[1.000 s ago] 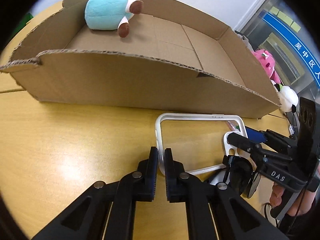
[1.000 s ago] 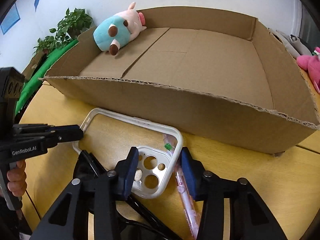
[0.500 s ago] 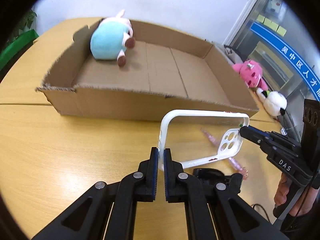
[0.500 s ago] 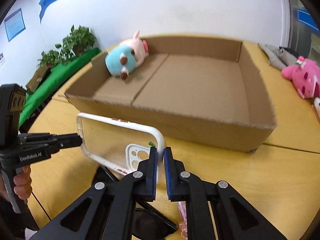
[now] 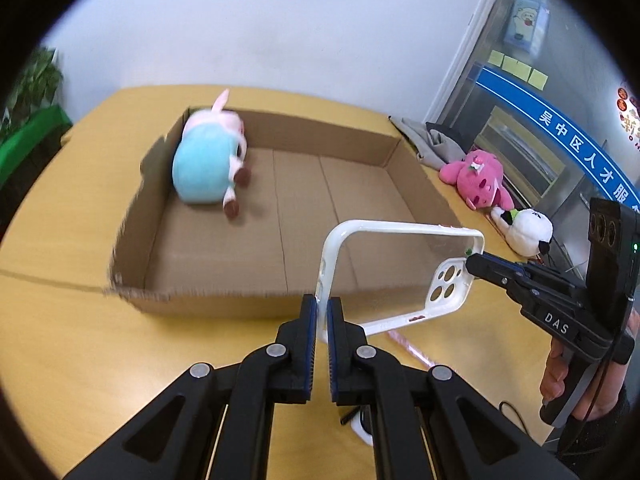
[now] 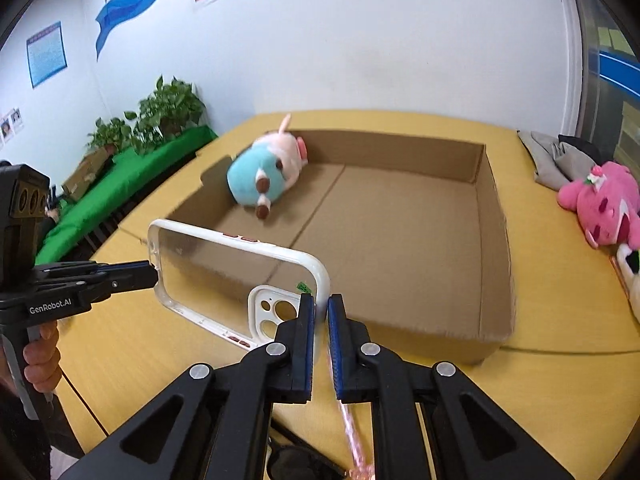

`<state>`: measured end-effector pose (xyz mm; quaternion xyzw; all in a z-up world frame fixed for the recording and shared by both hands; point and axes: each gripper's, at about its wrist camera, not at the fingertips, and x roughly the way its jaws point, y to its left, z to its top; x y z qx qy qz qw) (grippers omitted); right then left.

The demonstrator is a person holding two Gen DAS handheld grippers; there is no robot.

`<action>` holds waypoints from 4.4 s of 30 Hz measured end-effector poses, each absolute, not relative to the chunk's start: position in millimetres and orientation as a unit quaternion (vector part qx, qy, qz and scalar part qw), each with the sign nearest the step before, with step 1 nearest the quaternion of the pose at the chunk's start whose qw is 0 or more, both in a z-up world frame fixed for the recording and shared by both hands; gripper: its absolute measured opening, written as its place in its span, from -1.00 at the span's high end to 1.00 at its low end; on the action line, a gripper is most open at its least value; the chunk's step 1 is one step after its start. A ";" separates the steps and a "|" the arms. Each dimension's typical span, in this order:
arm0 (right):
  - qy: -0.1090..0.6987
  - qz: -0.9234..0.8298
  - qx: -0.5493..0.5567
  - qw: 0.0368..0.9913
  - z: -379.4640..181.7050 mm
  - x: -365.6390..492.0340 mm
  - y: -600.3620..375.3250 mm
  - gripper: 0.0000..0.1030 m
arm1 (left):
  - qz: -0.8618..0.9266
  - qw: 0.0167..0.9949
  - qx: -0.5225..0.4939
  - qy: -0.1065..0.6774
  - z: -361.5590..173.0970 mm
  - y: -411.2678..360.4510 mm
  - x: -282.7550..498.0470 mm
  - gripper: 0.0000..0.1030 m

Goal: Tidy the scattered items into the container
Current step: 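Lift the white phone case and carry it over the box, then lower the phone case into the box and open both grippers, then move both grippers to the black sunglasses on the table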

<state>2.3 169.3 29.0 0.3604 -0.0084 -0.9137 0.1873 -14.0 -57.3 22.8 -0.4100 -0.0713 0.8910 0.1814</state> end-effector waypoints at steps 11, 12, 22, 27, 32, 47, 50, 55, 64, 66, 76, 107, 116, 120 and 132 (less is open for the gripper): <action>-0.019 -0.927 0.319 0.197 77.5 -62.7 176.5 0.85 | 0.911 0.171 -0.372 -0.056 75.0 -50.0 -60.9 0.92; -0.020 -0.927 0.318 0.197 79.7 -67.1 177.0 0.85 | 0.911 0.169 -0.371 -0.055 76.6 -49.2 -65.9 0.92; -0.037 -0.923 0.333 0.190 78.8 -120.9 182.4 0.85 | 0.908 0.155 -0.387 -0.040 71.2 -39.2 -120.2 0.92; -0.045 -0.920 0.343 0.183 76.3 -143.1 185.0 0.86 | 0.902 0.152 -0.402 -0.035 65.4 -34.0 -144.0 0.92; -0.052 -0.917 0.356 0.175 73.9 -166.2 187.5 0.86 | 0.896 0.151 -0.417 -0.035 61.0 -31.5 -169.0 0.92; -0.045 -0.890 0.432 0.142 28.9 -255.0 190.7 0.86 | 0.866 0.145 -0.477 -0.032 22.6 -19.5 -255.7 0.92; -0.053 -0.882 0.446 0.142 17.0 -271.7 194.6 0.86 | 0.859 0.141 -0.491 -0.027 13.4 -16.2 -271.6 0.92; -0.048 -0.875 0.464 0.132 3.0 -298.2 200.5 0.86 | 0.850 0.127 -0.512 -0.010 -4.8 -3.8 -298.1 0.92; -0.051 -0.851 0.509 0.116 -47.5 -345.7 204.8 0.87 | 0.821 0.084 -0.564 0.004 -61.8 10.9 -341.1 0.92; -0.048 -0.849 0.514 0.113 -56.7 -351.3 203.0 0.86 | 0.816 0.079 -0.572 0.004 -72.9 10.4 -345.6 0.92; -0.057 -0.844 0.524 0.102 -82.5 -362.1 206.3 0.82 | 0.829 0.074 -0.554 -0.008 -72.1 7.9 -350.1 0.86; 0.095 -0.921 0.290 0.241 117.9 38.9 210.9 -0.99 | 0.907 0.135 -0.393 -0.066 62.9 -65.4 42.8 -0.54; 0.036 -0.875 0.398 0.273 -5.2 84.2 205.5 -0.98 | 0.871 0.173 -0.455 -0.073 -7.5 -45.1 63.9 -0.54; 0.035 -0.861 0.423 0.280 -44.0 97.6 189.4 -0.98 | 0.850 0.208 -0.480 -0.068 -36.0 -32.1 57.1 -0.53; 0.156 -0.831 0.445 0.295 -94.2 64.4 141.9 -0.16 | 0.808 0.257 -0.526 -0.069 -77.6 -4.4 28.1 -0.21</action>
